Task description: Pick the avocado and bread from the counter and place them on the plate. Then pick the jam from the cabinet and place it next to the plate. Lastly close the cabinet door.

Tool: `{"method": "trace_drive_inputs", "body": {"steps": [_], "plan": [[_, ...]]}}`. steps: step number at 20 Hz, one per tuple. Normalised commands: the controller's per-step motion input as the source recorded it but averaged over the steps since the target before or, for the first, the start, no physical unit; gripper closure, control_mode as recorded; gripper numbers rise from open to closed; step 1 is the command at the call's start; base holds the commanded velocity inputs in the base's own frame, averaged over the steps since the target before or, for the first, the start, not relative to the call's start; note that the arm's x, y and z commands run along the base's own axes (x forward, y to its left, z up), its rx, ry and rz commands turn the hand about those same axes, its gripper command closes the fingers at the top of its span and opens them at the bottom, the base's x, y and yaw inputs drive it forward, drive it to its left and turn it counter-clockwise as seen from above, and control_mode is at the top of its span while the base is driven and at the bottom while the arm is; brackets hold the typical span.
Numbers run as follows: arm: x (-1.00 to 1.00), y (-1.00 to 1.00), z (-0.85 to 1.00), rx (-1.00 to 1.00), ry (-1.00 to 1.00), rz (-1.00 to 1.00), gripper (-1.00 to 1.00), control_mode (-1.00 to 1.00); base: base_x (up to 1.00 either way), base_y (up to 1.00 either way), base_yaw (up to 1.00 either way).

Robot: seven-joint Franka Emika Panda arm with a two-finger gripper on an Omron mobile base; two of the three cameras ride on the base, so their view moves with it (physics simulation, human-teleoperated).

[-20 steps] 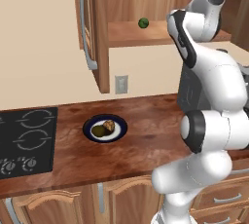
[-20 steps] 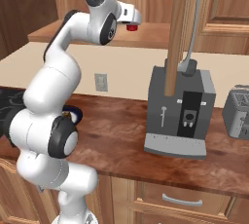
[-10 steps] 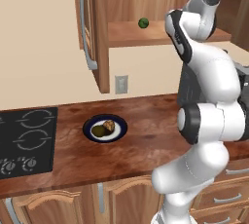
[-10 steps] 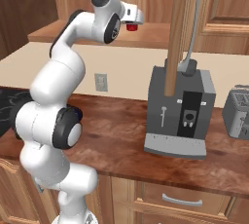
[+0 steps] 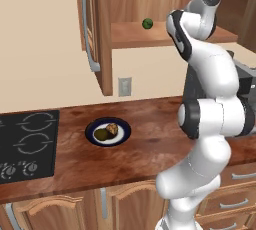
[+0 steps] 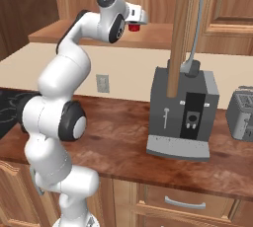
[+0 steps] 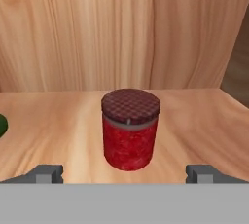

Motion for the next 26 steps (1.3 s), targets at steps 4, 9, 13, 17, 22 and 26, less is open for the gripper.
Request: {"method": "trace_drive_inputs", "body": {"steps": [4, 9, 13, 17, 22, 26], "plan": [[0.37, -0.11, -0.01, 0.0, 0.01, 0.0, -1.0, -1.0, 0.0, 0.0, 0.0], [0.33, -0.12, -0.01, 0.0, 0.01, 0.0, -1.0, -1.0, 0.0, 0.0, 0.0], [0.15, -0.03, -0.01, 0.0, 0.01, 0.0, -1.0, -1.0, 0.0, 0.0, 0.0], [0.1, 0.0, -0.03, 0.0, 0.01, 0.0, -1.0, -1.0, 0.0, 0.0, 0.0], [0.04, 0.0, -0.03, 0.0, 0.01, 0.0, -1.0, -1.0, 0.0, 0.0, 0.0], [0.0, 0.0, -0.06, -0.01, 0.02, 0.0, 1.0, -1.0, 0.0, 0.0, 0.0]]}}
